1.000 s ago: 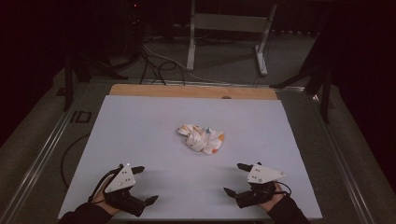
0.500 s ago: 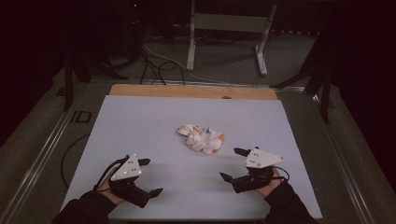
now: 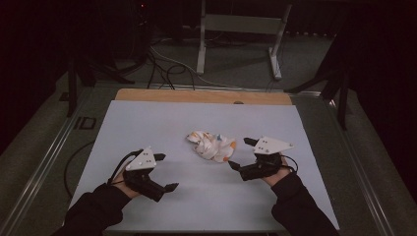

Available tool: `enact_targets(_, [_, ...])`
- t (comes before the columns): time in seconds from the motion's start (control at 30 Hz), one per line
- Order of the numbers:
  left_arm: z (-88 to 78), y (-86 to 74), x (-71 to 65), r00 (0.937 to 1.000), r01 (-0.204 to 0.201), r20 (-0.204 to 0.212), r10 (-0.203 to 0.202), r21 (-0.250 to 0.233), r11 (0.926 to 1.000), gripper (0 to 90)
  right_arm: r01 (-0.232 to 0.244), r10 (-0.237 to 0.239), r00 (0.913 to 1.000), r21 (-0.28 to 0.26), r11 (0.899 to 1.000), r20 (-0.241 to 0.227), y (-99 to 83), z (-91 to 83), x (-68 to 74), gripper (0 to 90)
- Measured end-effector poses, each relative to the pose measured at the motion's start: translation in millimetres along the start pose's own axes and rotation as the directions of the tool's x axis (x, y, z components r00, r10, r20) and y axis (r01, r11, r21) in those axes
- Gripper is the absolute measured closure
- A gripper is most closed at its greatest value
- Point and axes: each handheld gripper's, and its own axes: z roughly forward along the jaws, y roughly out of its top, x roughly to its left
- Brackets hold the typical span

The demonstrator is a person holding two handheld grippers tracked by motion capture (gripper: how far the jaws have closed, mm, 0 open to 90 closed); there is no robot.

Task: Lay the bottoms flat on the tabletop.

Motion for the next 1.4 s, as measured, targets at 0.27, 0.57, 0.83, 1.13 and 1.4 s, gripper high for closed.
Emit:
enact_targets(0.27, [22.9, 14.8, 18.0, 0.9993, 0.024, -0.028, -0.024, 0.008, 0.9997, 0.2, -0.016, 0.015, 0.9995, 0.023, 1.0, 0.027, 4.6, 17.0, -15.7, 8.8])
enact_targets(0.57, [57.9, 21.2, 36.6, 0.995, 0.076, -0.066, -0.074, 0.033, 0.9965, 0.2, -0.069, 0.065, 0.9936, 0.042, 0.997, 0.093, -1.0, 34.7, -24.0, 8.8])
enact_targets(0.83, [83.5, 23.1, 46.4, 0.9937, 0.088, -0.073, -0.084, 0.044, 0.9951, 0.3, -0.18, 0.171, 0.9779, 0.065, 0.982, 0.12, -12.3, 51.1, -25.7, 8.8])
enact_targets(1.13, [107.5, 20.1, 59.2, 0.9813, 0.157, -0.127, -0.145, 0.093, 0.9832, 3.1, -0.222, 0.21, 0.9713, 0.103, 0.97, 0.111, -25.7, 71.6, -17.9, 14.2])
enact_targets(1.4, [122.7, 20.3, 60.6, 0.9875, 0.141, -0.084, -0.134, 0.095, 0.9854, 20.4, -0.21, 0.19, 0.9753, 0.201, 0.957, 0.113, -42.2, 93.8, -5.4, 27.7])
